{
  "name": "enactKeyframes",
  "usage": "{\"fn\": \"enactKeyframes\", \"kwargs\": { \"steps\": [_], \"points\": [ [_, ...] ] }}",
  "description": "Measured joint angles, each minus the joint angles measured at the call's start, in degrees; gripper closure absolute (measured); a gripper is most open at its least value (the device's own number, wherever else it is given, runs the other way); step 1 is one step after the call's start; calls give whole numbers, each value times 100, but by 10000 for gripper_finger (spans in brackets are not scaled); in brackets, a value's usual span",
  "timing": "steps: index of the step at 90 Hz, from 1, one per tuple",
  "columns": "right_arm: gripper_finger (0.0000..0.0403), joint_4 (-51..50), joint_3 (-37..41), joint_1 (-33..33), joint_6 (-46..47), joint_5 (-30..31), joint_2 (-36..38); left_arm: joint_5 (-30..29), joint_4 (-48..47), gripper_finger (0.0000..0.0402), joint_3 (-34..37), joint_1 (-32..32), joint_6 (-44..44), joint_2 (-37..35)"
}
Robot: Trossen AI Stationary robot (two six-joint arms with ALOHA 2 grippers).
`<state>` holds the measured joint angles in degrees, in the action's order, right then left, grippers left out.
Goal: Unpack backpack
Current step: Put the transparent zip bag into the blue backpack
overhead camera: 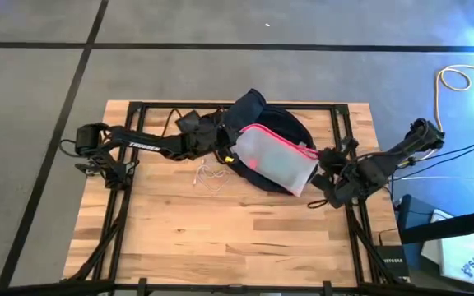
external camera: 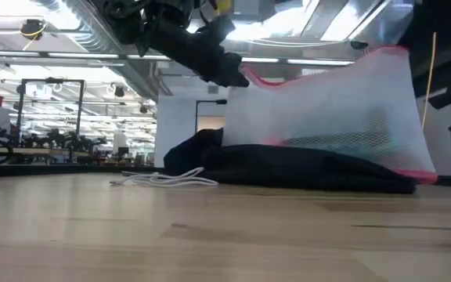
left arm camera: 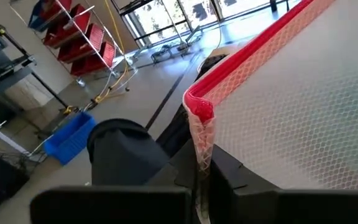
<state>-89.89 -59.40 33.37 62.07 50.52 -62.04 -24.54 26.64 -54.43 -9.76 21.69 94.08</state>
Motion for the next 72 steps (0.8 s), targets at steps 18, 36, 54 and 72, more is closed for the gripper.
{"fn": "enactKeyframes", "kwargs": {
  "steps": [18, 36, 54, 72],
  "points": [
    [403, -15, 604, 373, 788, -116, 592, 1, -118, 401, 0, -24, -50, 0],
    [403, -11, 733, 592, 1577, -450, 691, -224, -481, 401, 0, -19, 80, 0],
    [403, -13, 733, 966, 2169, -1503, 679, -730, -963, 401, 0, 30, 114, -4],
    [403, 100, 733, 1380, 2217, -1910, 645, -738, -989, 401, 0, 33, 111, -4]
  ]
}}
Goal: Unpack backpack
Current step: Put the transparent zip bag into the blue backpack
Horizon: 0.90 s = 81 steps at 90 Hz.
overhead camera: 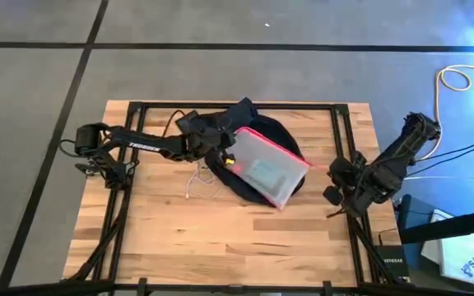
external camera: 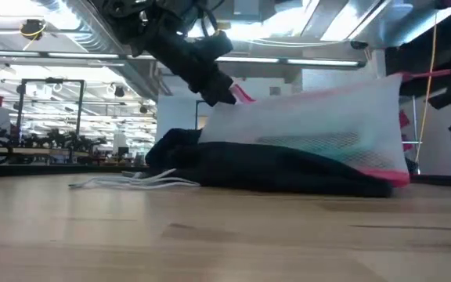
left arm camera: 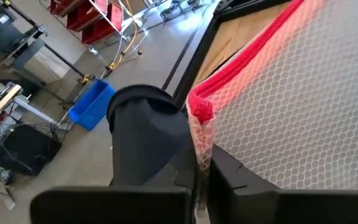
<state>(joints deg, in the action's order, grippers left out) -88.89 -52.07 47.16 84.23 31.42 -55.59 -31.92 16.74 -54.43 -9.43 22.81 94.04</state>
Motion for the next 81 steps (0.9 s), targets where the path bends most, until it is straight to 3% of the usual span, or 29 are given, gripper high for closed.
{"fn": "enactKeyframes", "kwargs": {
  "steps": [18, 30, 51, 63, 72, 81],
  "points": [
    [400, 472, 0, 125, -461, 152, -7, -6, -134, 401, 0, -2, 160, 0],
    [381, 1153, 0, 117, -1730, 308, -70, 81, -299, 401, 0, -33, 307, 0],
    [275, 2005, 2, 119, -3193, 391, -460, 295, -535, 401, 0, -44, 547, 0],
    [205, 2840, 2, 109, -4368, 1096, -897, 778, -1040, 401, 0, -67, 742, 0],
    [185, 3533, 2, 106, -5351, 1109, -1245, 1396, -1699, 401, 0, -94, 971, 0],
    [186, 3845, 2, 89, -5889, 663, -1628, 1504, -2203, 401, 11, -60, 1325, 2]
  ]
}}
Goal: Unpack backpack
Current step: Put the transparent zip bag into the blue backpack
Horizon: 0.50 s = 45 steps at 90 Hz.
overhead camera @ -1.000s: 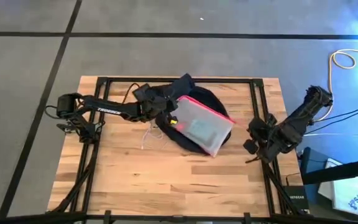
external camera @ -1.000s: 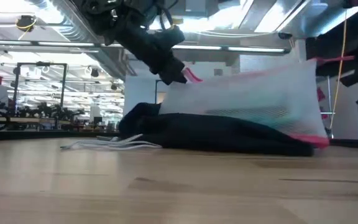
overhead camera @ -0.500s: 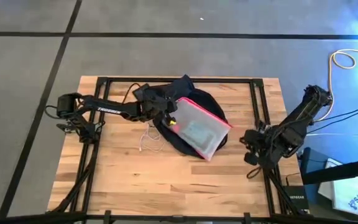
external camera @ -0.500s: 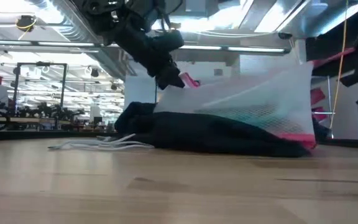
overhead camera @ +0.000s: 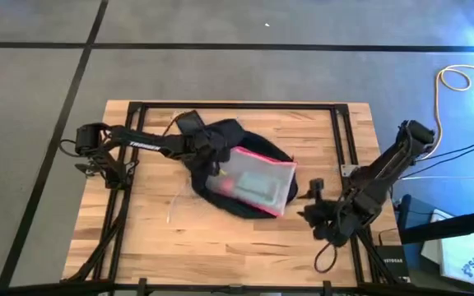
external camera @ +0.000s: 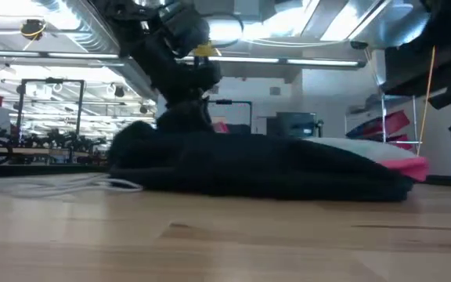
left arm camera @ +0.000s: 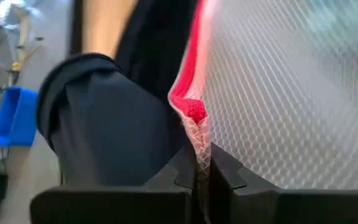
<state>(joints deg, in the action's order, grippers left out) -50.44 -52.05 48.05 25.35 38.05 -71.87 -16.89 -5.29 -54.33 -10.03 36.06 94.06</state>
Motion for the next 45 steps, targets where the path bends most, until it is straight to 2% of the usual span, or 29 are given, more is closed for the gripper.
{"fn": "enactKeyframes", "kwargs": {
  "steps": [15, 32, 45],
  "points": [
    [199, -12, 0, -195, -31, -516, -610, -138, 113, 401, 0, 91, 2, 0],
    [208, 164, 0, -396, -188, -619, -1063, -139, 180, 401, -2, 104, -434, 0],
    [216, 818, 0, -610, -772, -619, -1205, 213, 111, 401, -2, 104, -560, 0]
  ]
}}
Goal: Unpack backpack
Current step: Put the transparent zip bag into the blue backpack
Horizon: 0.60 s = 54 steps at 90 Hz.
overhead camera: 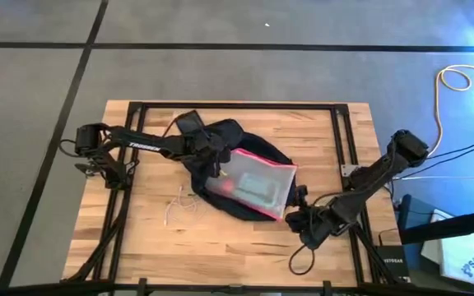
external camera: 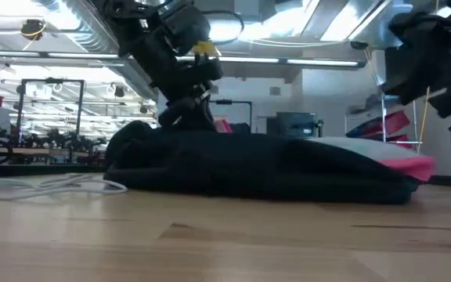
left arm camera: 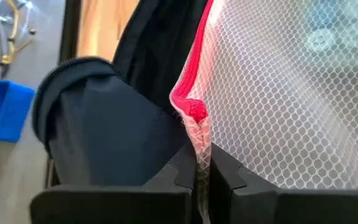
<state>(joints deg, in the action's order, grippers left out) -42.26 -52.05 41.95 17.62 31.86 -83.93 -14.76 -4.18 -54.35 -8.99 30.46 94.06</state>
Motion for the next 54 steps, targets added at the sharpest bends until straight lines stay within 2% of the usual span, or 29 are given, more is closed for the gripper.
{"fn": "enactKeyframes", "kwargs": {
  "steps": [12, 20, 30, 46, 54],
  "points": [
    [221, 380, -48, -171, -340, 45, -2, 587, 8, 397, 0, 11, -42, 0],
    [221, 801, -104, -240, -456, 336, -2, 820, 20, 374, 0, 11, -159, 0],
    [221, 1525, -114, -416, -629, 456, -2, 963, 116, 321, 0, 11, -513, 0],
    [221, 2599, -114, -841, -1038, 457, -72, 1465, 787, 213, -7, 251, -1266, -75],
    [221, 3291, -114, -1113, -1065, 409, -269, 1472, 746, 183, -7, 487, -1672, -363]
  ]
}}
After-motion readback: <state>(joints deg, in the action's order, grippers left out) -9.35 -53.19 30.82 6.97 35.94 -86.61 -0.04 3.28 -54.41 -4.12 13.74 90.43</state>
